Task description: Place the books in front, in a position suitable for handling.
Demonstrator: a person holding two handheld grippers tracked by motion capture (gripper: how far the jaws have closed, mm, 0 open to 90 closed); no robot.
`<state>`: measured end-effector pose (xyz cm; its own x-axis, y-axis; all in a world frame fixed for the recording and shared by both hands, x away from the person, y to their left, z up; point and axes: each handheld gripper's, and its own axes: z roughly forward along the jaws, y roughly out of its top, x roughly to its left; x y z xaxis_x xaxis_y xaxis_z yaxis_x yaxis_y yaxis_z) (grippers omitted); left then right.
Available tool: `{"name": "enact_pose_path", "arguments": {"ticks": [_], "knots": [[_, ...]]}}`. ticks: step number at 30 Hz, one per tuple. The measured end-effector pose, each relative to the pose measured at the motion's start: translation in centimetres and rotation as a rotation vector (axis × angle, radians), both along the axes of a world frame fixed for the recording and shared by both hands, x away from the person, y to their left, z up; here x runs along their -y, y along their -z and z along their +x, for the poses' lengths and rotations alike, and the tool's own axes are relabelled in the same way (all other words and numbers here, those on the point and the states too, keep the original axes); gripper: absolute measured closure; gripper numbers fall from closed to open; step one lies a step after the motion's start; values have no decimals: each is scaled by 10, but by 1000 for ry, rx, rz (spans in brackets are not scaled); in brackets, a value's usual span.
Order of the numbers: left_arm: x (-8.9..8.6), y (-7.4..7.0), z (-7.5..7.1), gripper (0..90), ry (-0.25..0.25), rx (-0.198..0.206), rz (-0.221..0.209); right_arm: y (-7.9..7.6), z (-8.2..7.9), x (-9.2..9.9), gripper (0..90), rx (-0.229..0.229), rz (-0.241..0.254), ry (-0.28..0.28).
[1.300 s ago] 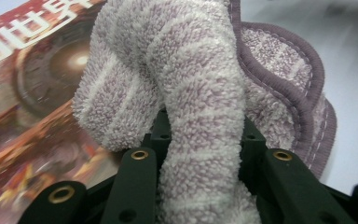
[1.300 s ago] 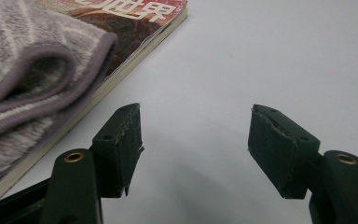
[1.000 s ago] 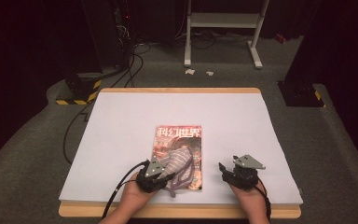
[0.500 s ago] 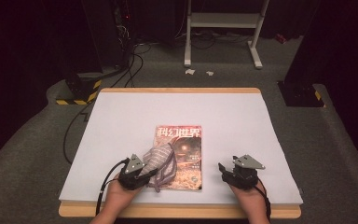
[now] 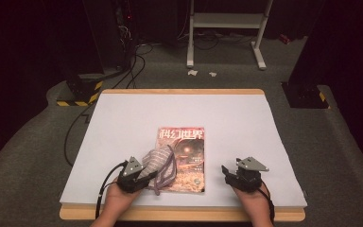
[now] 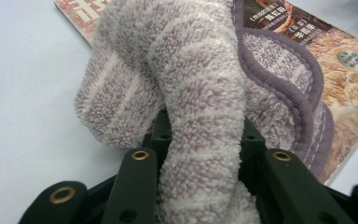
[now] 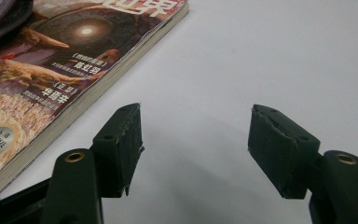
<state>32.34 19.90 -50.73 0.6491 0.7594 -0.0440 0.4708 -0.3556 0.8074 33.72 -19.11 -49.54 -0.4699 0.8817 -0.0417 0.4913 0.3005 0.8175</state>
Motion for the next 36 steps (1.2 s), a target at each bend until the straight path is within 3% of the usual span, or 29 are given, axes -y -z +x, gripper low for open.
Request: {"name": "enact_pose_path", "arguments": {"ticks": [8,14,24,32,36], "knots": [[4,-1,0,680,-1,-5,3,1,1,-1,351,-4,2,-1],[17,-2,-3,680,22,-1,21,-1,0,0,351,5,1,5],[65,-5,-3,680,98,1,52,1,1,-2,352,0,-12,0],[111,-4,0,679,174,2,38,1,1,-1,352,1,-17,4],[123,-5,1,679,191,9,47,1,1,0,352,2,-10,7]]}}
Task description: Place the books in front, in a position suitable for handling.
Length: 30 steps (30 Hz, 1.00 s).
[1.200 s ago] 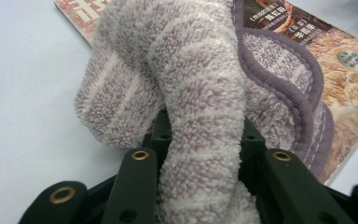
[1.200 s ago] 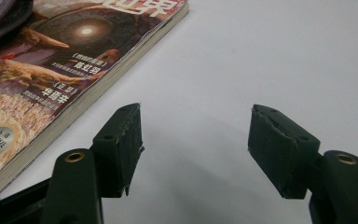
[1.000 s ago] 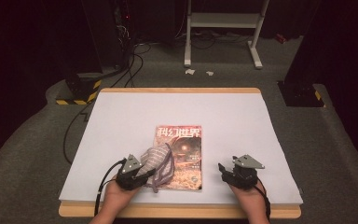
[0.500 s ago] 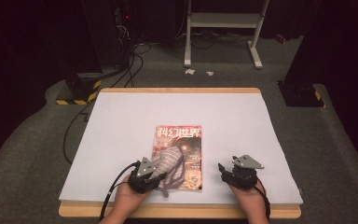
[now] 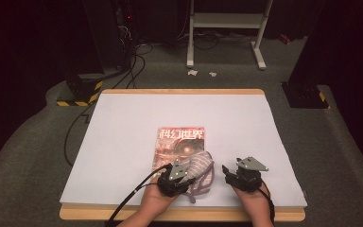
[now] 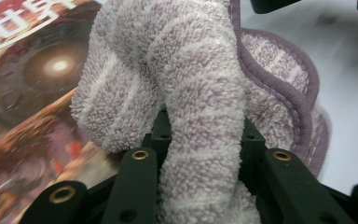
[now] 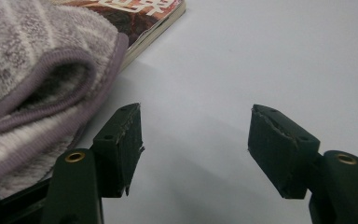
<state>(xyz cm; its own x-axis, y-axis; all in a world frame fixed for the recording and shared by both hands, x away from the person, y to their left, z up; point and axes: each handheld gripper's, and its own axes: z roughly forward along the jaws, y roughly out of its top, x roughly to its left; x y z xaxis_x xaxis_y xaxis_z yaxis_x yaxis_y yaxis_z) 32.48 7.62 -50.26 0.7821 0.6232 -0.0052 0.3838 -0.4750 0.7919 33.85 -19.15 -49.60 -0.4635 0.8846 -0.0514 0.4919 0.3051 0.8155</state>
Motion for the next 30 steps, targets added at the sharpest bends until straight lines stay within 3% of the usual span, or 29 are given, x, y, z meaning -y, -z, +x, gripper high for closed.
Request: {"name": "enact_pose_path", "arguments": {"ticks": [6,10,25,30], "knots": [[-8,0,1,677,0,0,-2,1,0,0,352,-1,-1,-2],[-24,1,2,677,-19,-23,-24,0,0,0,352,1,-1,-2],[-97,2,2,677,-161,-17,-23,-1,-1,1,352,4,-6,6],[-109,1,8,677,-207,-13,-21,-1,0,1,352,6,-6,5]]}}
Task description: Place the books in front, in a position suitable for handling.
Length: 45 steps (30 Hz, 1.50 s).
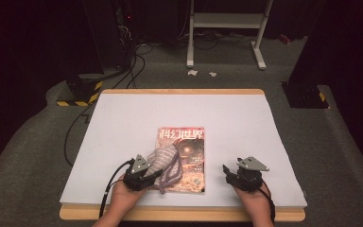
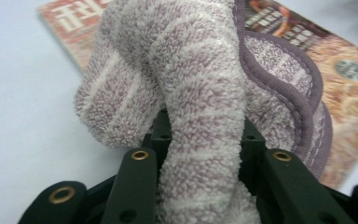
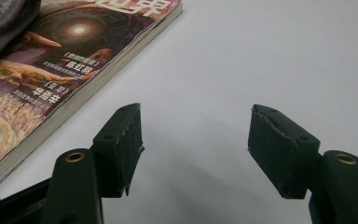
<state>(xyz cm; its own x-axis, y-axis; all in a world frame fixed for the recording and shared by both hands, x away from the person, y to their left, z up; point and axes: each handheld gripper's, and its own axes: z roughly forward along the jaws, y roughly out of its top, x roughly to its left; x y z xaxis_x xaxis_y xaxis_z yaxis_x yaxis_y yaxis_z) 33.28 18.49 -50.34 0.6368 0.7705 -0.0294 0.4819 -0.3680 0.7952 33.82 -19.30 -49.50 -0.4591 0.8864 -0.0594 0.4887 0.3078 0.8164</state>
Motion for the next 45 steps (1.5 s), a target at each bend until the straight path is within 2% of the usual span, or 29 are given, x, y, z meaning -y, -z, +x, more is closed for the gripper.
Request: {"name": "enact_pose_path", "arguments": {"ticks": [11,19,25,34,45], "knots": [[-15,0,25,670,-100,-4,-26,-1,-1,0,352,5,-1,0],[-8,-1,35,670,-102,-1,-13,-1,-1,0,352,6,-1,0],[13,-3,41,670,-73,10,27,-1,-1,-1,352,7,-6,-5],[48,-3,48,671,-25,5,24,-2,-1,-2,351,9,-1,-8],[93,-5,51,671,63,-3,27,-3,-2,-1,351,13,6,-11]]}}
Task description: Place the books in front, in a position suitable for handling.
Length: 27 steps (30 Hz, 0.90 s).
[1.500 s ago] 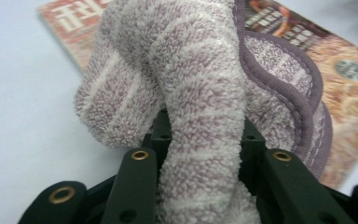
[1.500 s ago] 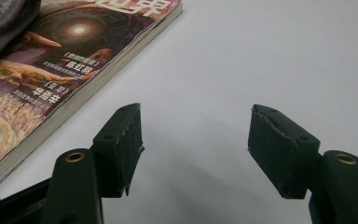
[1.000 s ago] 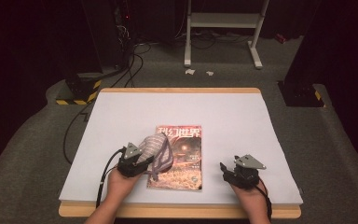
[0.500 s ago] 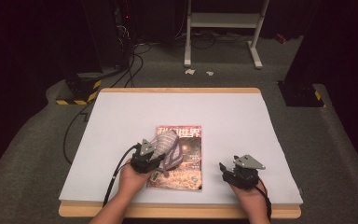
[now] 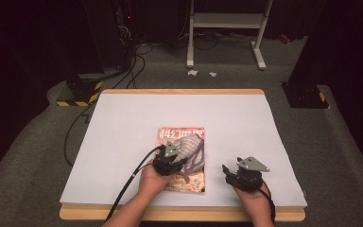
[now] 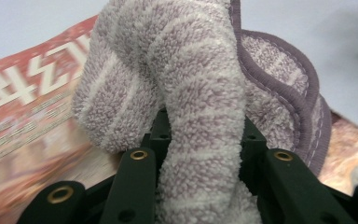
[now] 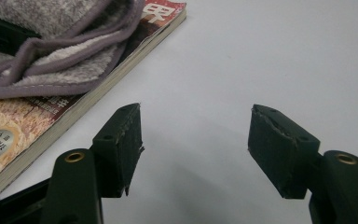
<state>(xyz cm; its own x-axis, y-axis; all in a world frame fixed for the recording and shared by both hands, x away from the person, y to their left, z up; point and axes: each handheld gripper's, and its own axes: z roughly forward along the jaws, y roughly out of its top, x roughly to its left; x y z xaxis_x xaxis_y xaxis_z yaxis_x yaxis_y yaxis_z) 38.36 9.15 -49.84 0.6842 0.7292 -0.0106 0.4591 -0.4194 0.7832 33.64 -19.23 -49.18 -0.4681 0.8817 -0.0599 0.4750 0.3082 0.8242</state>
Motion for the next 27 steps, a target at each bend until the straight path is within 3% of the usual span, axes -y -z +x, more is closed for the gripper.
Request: {"name": "enact_pose_path", "arguments": {"ticks": [6,14,27], "knots": [[6,1,1,670,11,-2,-9,-1,-1,0,350,0,2,0],[2,1,0,670,11,2,-4,0,-1,-3,351,1,-5,-7],[-42,3,0,670,-48,-3,-22,0,-1,-3,351,5,-16,-6]]}}
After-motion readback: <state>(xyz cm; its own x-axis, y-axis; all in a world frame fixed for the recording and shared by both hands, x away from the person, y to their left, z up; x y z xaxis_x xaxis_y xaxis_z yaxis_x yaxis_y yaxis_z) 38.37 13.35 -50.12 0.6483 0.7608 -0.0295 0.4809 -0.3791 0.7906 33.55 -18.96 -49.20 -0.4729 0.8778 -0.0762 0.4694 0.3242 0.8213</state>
